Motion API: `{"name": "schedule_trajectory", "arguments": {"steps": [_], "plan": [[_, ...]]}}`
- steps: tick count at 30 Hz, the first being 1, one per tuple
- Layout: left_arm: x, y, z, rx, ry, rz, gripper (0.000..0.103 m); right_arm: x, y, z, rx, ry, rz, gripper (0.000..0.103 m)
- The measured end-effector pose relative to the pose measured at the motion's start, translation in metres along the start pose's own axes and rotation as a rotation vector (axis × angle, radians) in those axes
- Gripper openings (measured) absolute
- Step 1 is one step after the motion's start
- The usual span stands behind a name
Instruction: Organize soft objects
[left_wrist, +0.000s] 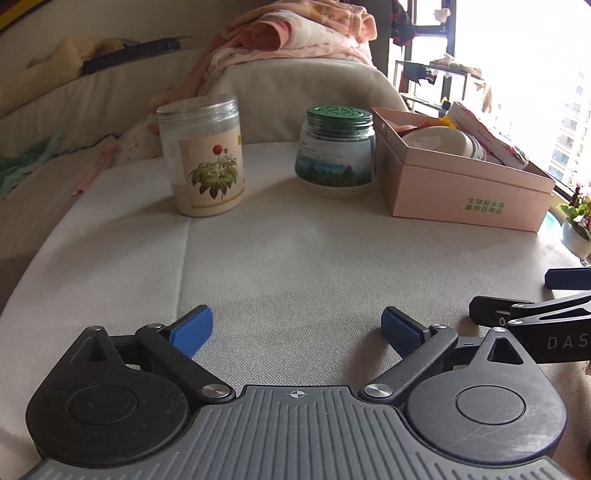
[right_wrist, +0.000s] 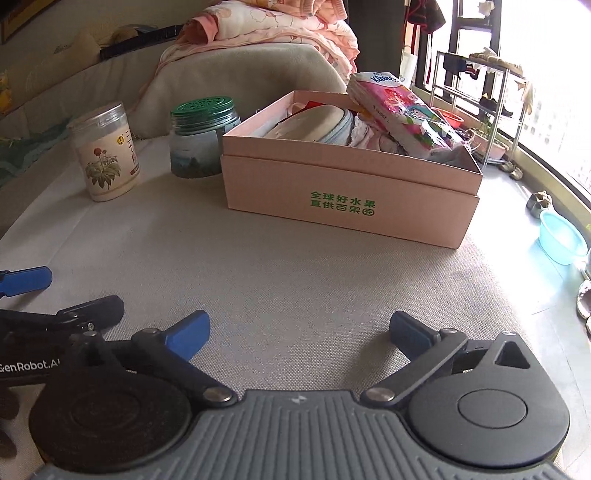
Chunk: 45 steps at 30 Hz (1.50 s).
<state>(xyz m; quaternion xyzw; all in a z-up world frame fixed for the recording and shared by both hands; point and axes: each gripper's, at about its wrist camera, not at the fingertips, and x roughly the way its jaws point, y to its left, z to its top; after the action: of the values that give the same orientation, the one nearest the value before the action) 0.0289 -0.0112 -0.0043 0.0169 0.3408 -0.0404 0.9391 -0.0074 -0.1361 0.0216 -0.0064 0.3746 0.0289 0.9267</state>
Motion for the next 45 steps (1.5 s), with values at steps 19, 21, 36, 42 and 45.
{"name": "schedule_trajectory", "arguments": {"steps": [19, 21, 36, 42, 45], "plan": [[0.0014, 0.0010, 0.0014, -0.004, 0.001, 0.006, 0.101, -0.0011, -0.0031, -0.0095, 0.032, -0.077, -0.036, 0.103], [0.0013, 0.0007, 0.0013, -0.003, 0.001, 0.006, 0.101, -0.0014, -0.0029, -0.0097, 0.032, -0.077, -0.036, 0.103], [0.0011, 0.0005, 0.0012, -0.004, 0.001, 0.006, 0.101, -0.0012, -0.0030, -0.0097, 0.032, -0.077, -0.036, 0.103], [0.0011, 0.0005, 0.0011, -0.004, 0.001, 0.005, 0.101, -0.0015, -0.0031, -0.0099, 0.030, -0.077, -0.037, 0.103], [0.0012, 0.0005, 0.0010, -0.004, 0.001, 0.006, 0.101, -0.0011, -0.0028, -0.0097, 0.030, -0.077, -0.037, 0.103]]}}
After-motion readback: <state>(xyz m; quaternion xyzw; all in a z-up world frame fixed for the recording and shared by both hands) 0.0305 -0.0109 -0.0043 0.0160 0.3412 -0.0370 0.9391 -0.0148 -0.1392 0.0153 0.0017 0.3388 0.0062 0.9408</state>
